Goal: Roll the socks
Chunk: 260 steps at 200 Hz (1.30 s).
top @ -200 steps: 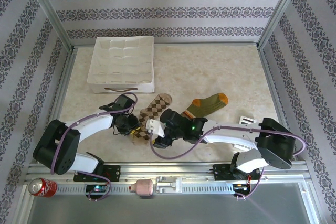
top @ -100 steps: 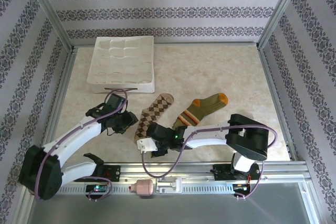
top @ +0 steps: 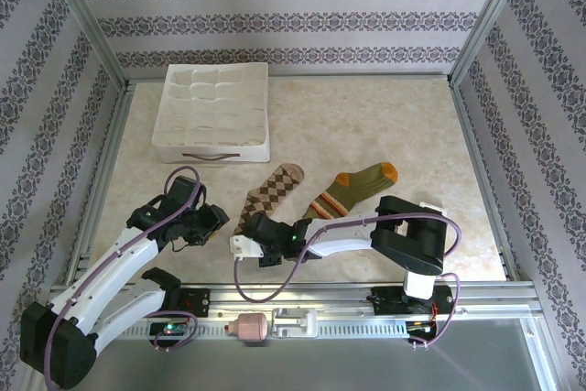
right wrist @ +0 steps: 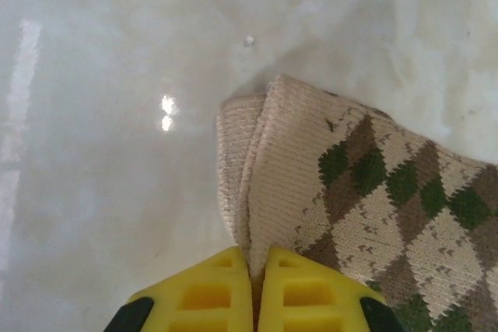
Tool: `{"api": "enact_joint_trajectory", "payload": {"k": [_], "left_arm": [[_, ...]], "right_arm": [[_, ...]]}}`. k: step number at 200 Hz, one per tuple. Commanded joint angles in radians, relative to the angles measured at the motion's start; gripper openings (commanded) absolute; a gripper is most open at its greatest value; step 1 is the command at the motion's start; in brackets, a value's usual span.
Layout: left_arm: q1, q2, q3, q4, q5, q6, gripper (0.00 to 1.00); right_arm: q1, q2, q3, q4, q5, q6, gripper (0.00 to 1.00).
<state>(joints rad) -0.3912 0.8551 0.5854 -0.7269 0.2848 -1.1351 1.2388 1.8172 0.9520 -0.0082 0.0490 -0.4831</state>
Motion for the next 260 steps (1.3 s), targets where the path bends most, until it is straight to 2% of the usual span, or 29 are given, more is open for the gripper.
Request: {"api": "enact_joint_trajectory", "payload": {"k": [1,30,50,85,111,145,196,260], "left_arm": [[0.009,-0.013,-0.002,-0.05,0.013,-0.015,0.41],[0.012,-0.023,-0.013,-0.045,0.019,-0.018,0.41],[0.012,-0.03,-0.026,-0.027,0.031,-0.027,0.4],[0.015,-0.021,-0.042,0.016,0.059,-0.036,0.38],[0.014,-0.01,-0.043,0.04,0.079,-0.041,0.38],[0.014,-0.003,-0.065,0.101,0.114,-0.073,0.37],[0.013,0.043,-0.149,0.35,0.165,-0.198,0.34],[0.013,0.174,-0.161,0.499,0.147,-0.196,0.3]], "right_arm": [[-0.007,0.003,0.03,-0.036,0.003,0.102,0.0],[-0.049,-0.045,0.037,-0.061,-0.111,0.239,0.0],[-0.099,-0.055,0.064,-0.088,-0.248,0.331,0.0],[-0.184,-0.019,0.121,-0.138,-0.464,0.455,0.0],[-0.235,0.034,0.17,-0.191,-0.553,0.524,0.0],[-0.296,0.089,0.218,-0.225,-0.626,0.604,0.0],[-0.345,0.137,0.258,-0.234,-0.671,0.666,0.0],[-0.404,0.211,0.289,-0.244,-0.716,0.749,0.0]]}}
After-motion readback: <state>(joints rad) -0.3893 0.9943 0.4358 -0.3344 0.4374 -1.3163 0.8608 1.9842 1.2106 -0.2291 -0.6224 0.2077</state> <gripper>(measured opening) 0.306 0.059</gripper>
